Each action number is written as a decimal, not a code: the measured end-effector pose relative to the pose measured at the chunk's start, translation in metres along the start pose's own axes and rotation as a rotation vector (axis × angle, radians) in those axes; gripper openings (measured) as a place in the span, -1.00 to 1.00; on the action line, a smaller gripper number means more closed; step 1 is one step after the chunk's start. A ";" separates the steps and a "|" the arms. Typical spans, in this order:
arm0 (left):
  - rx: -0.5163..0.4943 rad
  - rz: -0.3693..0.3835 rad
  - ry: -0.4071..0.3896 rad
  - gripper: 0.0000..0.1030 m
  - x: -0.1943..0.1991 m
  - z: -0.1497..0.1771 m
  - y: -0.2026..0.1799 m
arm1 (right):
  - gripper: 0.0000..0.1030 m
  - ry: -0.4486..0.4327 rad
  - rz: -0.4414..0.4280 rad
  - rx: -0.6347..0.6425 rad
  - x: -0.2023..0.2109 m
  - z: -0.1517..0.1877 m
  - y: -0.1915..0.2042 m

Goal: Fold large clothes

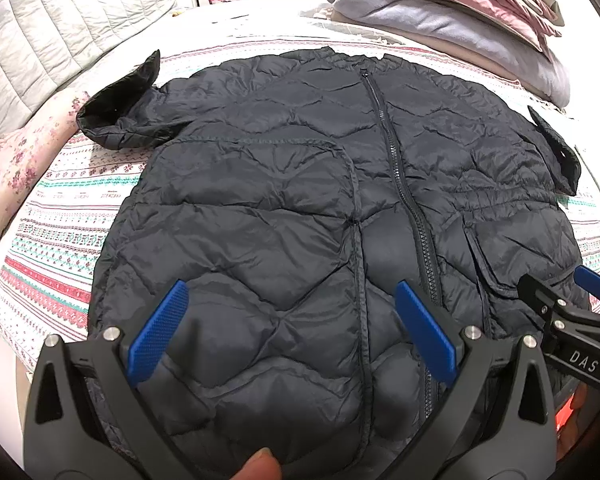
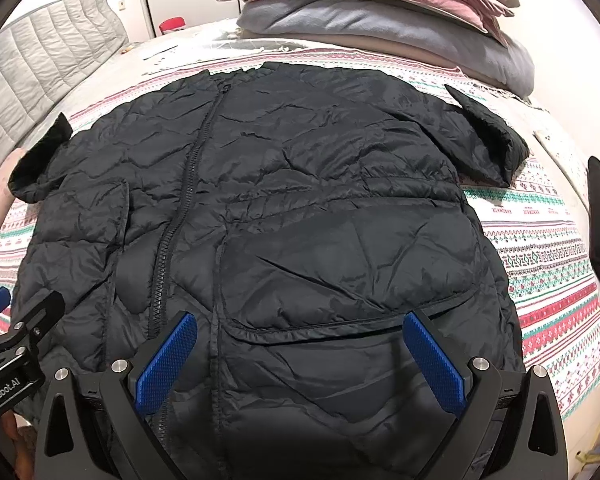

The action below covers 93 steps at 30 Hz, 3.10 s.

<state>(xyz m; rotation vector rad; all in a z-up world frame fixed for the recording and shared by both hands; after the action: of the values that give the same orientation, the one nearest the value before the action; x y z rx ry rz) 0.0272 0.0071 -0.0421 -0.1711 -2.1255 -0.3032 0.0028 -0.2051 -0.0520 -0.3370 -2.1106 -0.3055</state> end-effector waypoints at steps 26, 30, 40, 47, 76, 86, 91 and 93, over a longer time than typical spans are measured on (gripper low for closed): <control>0.224 0.022 0.006 0.96 -0.071 -0.039 0.177 | 1.00 -0.038 -0.089 -0.264 -0.025 -0.093 -0.117; 0.308 0.223 0.065 0.77 -0.120 -0.030 0.189 | 1.00 0.001 -0.170 -0.426 -0.054 -0.103 -0.160; 0.326 0.320 -0.010 -0.67 -0.140 -0.062 0.165 | -0.46 0.049 -0.291 -0.435 -0.100 -0.107 -0.151; 0.314 0.198 -0.237 -0.55 -0.114 -0.090 0.171 | -0.67 -0.191 -0.274 -0.407 -0.072 -0.134 -0.133; 0.230 0.392 -0.248 0.10 -0.120 -0.064 0.158 | 0.48 0.087 -0.684 -0.064 -0.066 -0.052 0.112; 0.119 0.463 -0.329 -0.73 -0.084 -0.054 0.177 | -0.80 0.149 -0.780 -0.035 -0.103 -0.038 0.168; -0.020 0.453 -0.318 -0.77 -0.058 -0.038 0.174 | -0.80 0.091 -0.799 0.045 -0.071 -0.033 0.164; -0.093 0.436 -0.301 -0.77 -0.049 -0.024 0.170 | -0.80 0.095 -0.788 0.053 -0.066 -0.031 0.159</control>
<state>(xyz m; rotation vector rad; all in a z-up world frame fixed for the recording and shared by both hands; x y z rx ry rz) 0.1137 0.1632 -0.0454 -0.7630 -2.2975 -0.1222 0.1175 -0.0756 -0.0786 0.5536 -2.0680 -0.6987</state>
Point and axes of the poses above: each gripper's, at about its wrist camera, not at the fingertips, and x roughly against the way its jaws point, y to its left, z to its underside, the point moved 5 cm from there along -x, roughly the way its jaws point, and after that the axes turned 13 degrees about -x, right-handed, at the moved point
